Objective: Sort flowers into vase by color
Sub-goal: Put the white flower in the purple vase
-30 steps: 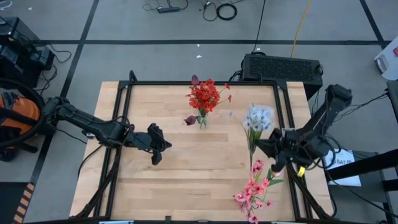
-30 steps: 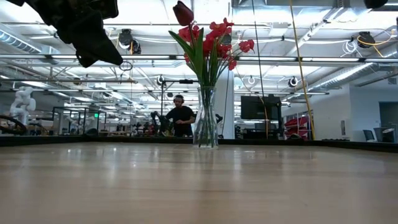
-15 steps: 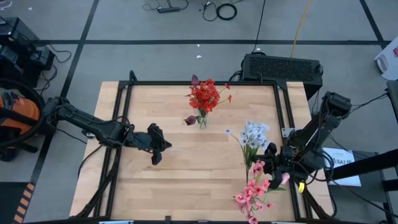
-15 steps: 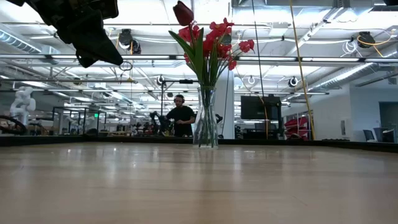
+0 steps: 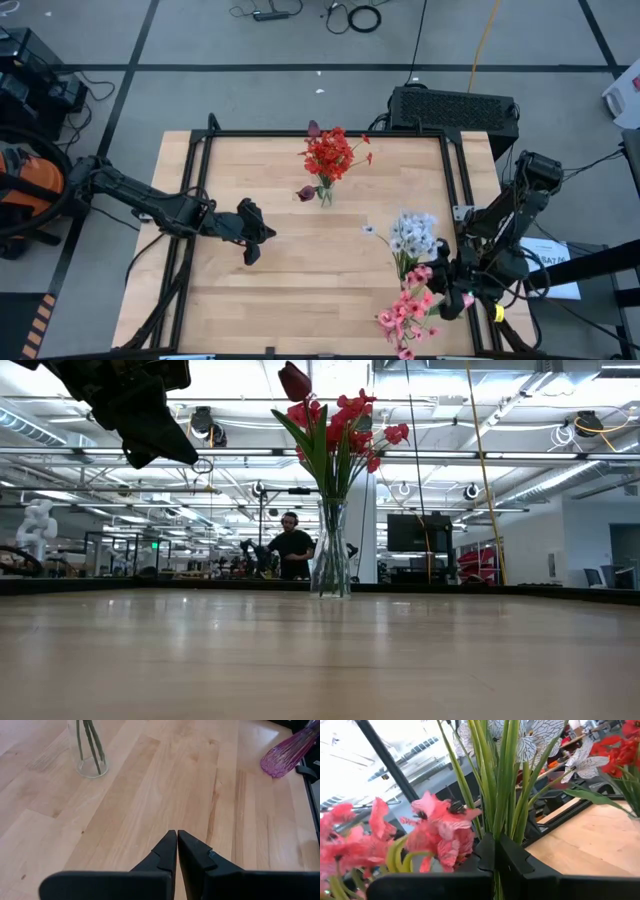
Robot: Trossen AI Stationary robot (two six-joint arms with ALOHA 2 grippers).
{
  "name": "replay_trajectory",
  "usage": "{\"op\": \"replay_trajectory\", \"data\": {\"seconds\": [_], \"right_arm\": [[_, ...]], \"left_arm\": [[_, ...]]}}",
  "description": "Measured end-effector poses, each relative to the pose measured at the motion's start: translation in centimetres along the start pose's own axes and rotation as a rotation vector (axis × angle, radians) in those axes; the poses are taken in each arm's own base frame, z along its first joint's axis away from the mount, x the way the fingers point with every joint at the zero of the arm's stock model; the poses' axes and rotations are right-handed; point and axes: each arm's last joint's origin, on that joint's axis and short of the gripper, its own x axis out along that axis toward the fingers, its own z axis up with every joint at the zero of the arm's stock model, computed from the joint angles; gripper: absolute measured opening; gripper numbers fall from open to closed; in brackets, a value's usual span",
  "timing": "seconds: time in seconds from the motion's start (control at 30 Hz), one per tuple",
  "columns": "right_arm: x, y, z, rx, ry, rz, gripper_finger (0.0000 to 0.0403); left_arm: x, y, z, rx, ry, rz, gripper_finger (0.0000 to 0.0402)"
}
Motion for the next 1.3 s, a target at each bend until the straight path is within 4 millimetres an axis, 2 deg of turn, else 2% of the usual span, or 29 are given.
{"op": "replay_trajectory", "data": {"seconds": [0.37, 0.9, 1.3], "right_arm": [[0.0, -0.1, -0.9, -0.003, 0.032, -0.002, 0.0], [-0.1, -0.1, -2.3, -0.153, 0.117, 0.116, 0.0], [-0.1, -0.1, -2.3, -0.241, 0.119, 0.147, 0.0]], "left_arm": [[0.0, 0.0, 0.0, 0.0, 0.0, 0.0, 0.0022], [0.0, 0.0, 0.0, 0.007, 0.0, 0.001, 0.0022], [0.0, 0.0, 0.0, 0.008, 0.0, 0.001, 0.0022]]}}
